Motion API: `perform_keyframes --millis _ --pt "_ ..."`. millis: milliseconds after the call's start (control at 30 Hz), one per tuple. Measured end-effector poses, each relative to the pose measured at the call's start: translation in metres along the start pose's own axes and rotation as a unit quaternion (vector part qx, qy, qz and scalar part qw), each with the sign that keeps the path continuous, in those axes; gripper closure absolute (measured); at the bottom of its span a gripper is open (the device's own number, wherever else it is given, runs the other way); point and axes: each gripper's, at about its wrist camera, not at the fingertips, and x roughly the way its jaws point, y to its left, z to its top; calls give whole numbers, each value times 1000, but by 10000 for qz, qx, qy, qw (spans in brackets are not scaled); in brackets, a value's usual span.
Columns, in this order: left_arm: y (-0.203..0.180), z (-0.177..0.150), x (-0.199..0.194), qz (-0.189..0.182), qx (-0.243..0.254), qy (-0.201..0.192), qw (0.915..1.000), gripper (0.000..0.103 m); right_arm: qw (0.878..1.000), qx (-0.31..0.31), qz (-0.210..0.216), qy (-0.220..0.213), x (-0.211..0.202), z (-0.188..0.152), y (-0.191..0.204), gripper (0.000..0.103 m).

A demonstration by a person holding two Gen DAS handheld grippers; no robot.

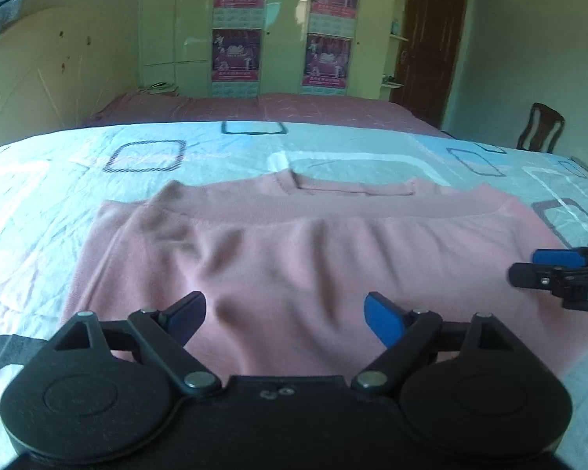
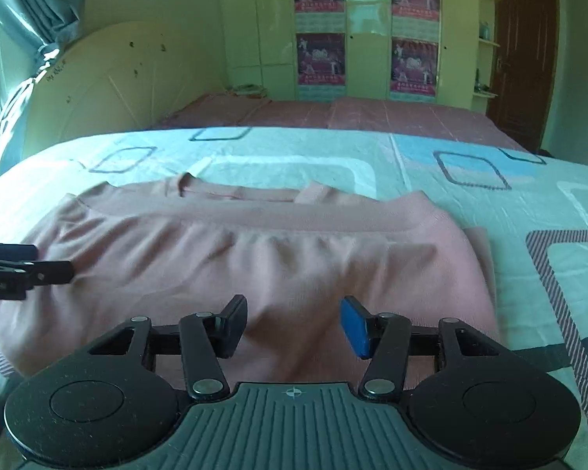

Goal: Fold small clothes

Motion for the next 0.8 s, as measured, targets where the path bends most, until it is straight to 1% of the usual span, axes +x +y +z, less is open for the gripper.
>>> perform_keyframes --millis 33,100,133,200,267,367,467,600,667,700,733,767,800 --pt "-13 -5 2 -21 264 75 9996 15 9999 -144 66 67 2 -3 12 50" --pt "-30 -12 11 109 541 271 9981 15 9986 -348 -24 395 16 -11 29 50" --pt "-34 -17 15 184 549 343 9977 14 9980 -400 -120 479 20 -15 34 50" --pt "-34 -21 13 268 526 321 9977 14 9978 -492 -234 385 20 -22 39 50" --pt "-30 -22 8 262 450 313 9982 15 9976 -489 -234 428 16 -22 39 50" --pt "-26 -27 1 358 460 337 9977 15 9976 -481 -162 478 8 -28 36 49" --pt "-22 -31 -6 436 449 333 9975 15 9972 -492 -183 530 2 -37 30 50" --pt "-12 -37 -16 563 407 333 9970 14 9972 -490 -129 551 -9 -41 22 50" --pt "-3 -39 -21 632 356 343 9968 14 9978 -380 -298 458 -18 -41 9 50" --pt "3 -41 -24 685 324 347 9965 13 9978 -306 -376 452 -20 -42 1 51" --pt "8 -42 -27 738 291 356 9962 13 9975 -207 -466 499 -24 -44 -11 56" --pt "13 -44 -29 781 248 362 9960 13 9968 -141 -541 564 -25 -46 -19 71" --pt "18 -46 -32 815 204 361 9958 13 9962 -50 -598 625 -28 -48 -31 78"
